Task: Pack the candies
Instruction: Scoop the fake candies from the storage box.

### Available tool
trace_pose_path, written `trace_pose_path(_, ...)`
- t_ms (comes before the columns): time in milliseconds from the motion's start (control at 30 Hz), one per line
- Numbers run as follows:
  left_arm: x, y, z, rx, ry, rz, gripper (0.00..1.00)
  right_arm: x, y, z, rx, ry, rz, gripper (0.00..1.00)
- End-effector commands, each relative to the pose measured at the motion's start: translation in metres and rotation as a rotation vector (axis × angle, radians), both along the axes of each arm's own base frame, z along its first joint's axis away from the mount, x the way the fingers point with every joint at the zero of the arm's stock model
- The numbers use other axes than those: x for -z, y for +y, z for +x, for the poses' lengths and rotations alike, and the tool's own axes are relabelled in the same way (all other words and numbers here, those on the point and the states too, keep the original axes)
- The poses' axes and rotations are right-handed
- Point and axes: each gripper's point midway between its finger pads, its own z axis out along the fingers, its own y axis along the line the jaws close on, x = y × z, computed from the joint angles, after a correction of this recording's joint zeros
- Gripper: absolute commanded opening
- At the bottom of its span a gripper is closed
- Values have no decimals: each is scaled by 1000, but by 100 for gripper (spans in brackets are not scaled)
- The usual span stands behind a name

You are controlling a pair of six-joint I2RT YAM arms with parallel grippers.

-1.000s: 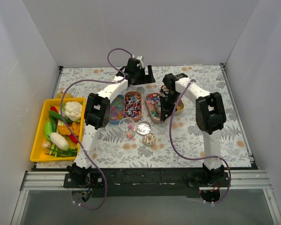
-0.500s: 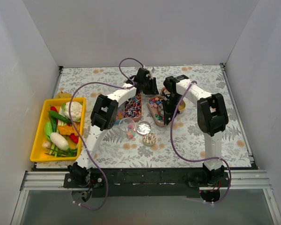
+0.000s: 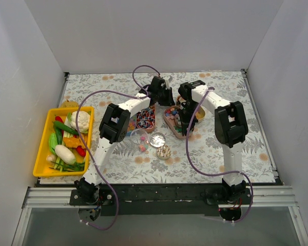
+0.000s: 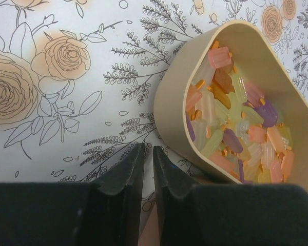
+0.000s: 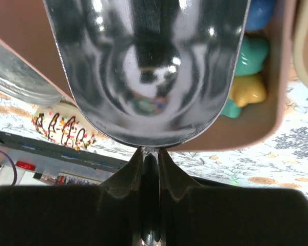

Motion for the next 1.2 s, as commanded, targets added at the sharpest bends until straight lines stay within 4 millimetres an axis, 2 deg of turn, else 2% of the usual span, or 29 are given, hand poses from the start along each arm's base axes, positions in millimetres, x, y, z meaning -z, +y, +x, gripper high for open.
trace_pose_path(0,-35,-9,-19,58,-31,-7,13,7,-11,19,-27,-39,-89,1)
trace_pose_path(133,-37,-9,-18,54,-33,-12,13,8,-17,31,-56,-73,-141,1)
trace_pose_path(333,-38,-13,-22,68,-28,-28,13,17,-22,30,-105,-92,-209,1)
trace_pose_path(567,-44,-20,-30,93,-33,-55,13,26,-10,46,-154,-157,-254,1)
trace_pose_path(733,-51,-20,-30,88,-42,-63,13,34,-6,44,-187,-195,-291,1)
trace_pose_path(767,-50,-19,-30,88,-43,-59,13,32,-5,48,-185,-235,-290,1)
trace_pose_path(800,-51,-18,-30,87,-43,-58,13,36,-9,41,-191,-221,-303,1)
trace_pose_path(900,-53,-18,-31,89,-44,-62,12,38,-14,38,-183,-252,-311,1)
trace_pose_path(1000,-56,-18,-31,90,-50,-65,12,36,-14,45,-173,-321,-300,1)
trace_pose_path(1167,-61,-18,-31,85,-54,-69,12,37,-19,40,-184,-351,-296,1)
